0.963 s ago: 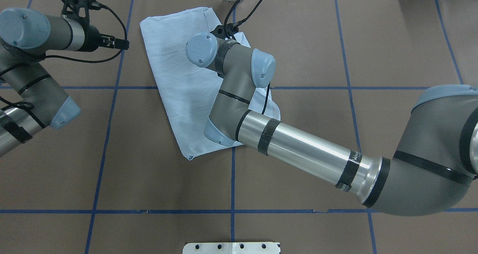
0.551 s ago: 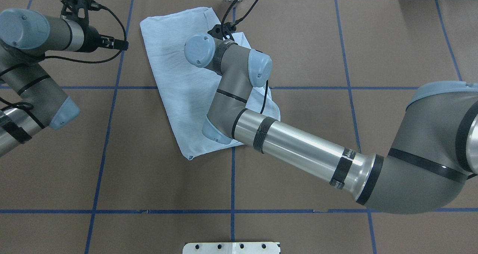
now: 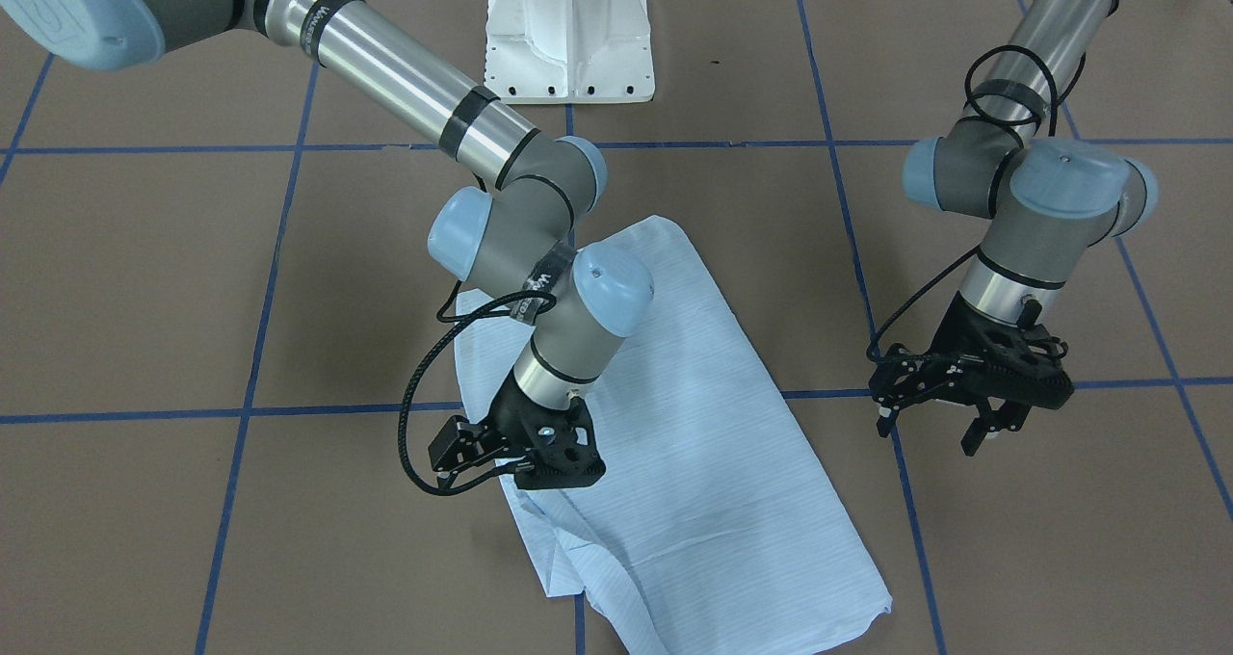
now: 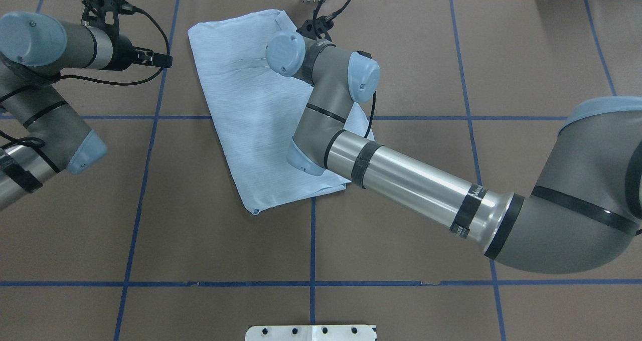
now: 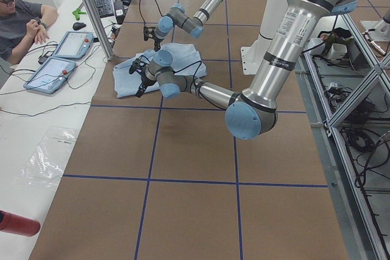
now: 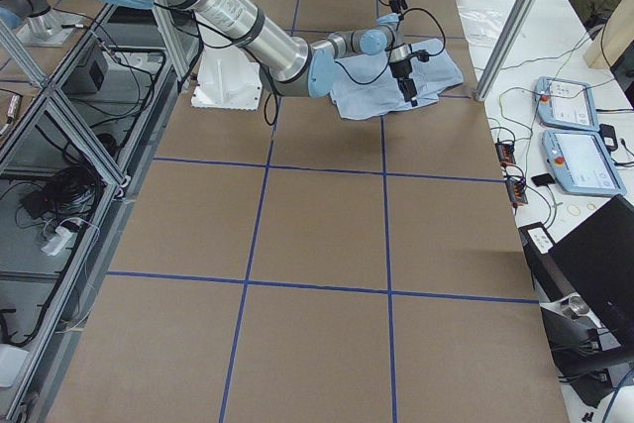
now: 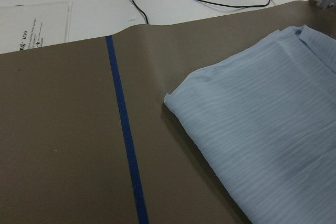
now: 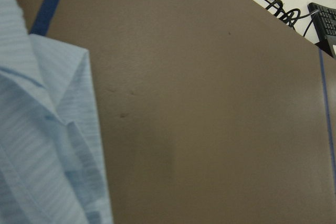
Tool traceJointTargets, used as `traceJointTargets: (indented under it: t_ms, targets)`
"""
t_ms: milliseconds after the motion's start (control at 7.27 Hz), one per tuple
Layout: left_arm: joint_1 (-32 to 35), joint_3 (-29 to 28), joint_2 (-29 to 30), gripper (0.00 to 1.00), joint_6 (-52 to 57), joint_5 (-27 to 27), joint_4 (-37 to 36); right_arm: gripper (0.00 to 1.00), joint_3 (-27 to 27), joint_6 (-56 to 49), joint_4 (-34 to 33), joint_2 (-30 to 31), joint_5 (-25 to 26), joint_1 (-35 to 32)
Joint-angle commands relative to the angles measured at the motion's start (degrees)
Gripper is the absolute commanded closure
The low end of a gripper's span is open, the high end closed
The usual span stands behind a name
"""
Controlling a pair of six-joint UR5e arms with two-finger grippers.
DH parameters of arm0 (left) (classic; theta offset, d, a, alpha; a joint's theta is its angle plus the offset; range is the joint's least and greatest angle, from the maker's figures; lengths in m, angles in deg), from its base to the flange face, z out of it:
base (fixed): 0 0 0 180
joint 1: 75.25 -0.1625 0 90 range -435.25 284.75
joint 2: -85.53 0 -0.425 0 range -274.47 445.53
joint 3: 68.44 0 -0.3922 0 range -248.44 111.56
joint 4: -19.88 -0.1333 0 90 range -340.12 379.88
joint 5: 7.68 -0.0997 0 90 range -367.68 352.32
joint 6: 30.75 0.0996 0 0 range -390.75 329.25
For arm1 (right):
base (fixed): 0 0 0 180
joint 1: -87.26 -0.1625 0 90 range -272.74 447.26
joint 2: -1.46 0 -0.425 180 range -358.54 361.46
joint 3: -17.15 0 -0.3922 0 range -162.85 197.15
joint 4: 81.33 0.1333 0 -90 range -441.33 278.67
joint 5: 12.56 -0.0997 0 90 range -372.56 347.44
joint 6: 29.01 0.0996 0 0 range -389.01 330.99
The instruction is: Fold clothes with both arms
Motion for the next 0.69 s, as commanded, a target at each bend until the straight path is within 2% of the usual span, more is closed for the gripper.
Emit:
traceJointTargets:
  t_ms: [0, 138, 275, 413, 551]
  targets:
    - [0.0, 0.3, 0.0, 0.0, -0.1, 0.0, 0.0, 0.0, 0.3, -8.1, -0.3, 4.1, 0.1, -6.8]
    - [0.0, 1.0, 0.0, 0.0, -0.3, 0.0, 0.0, 0.0, 6.9, -9.7, -0.6, 7.1, -0.8, -8.1]
    - [0.1, 3.0, 0.0, 0.0, -1.3, 2.6, -0.3, 0.0, 17.1, -9.6, -2.8, 10.4, -6.1, -8.1]
    - [0.0, 5.8, 0.0, 0.0, -6.2, 3.9, -0.9, 0.0, 22.3, -8.9, -4.2, 10.6, -11.6, -8.0]
    - [-1.8, 8.4, 0.0, 0.0, -12.1, 3.8, -0.9, 0.0, 27.1, -7.7, -3.8, 12.9, -12.6, -8.0]
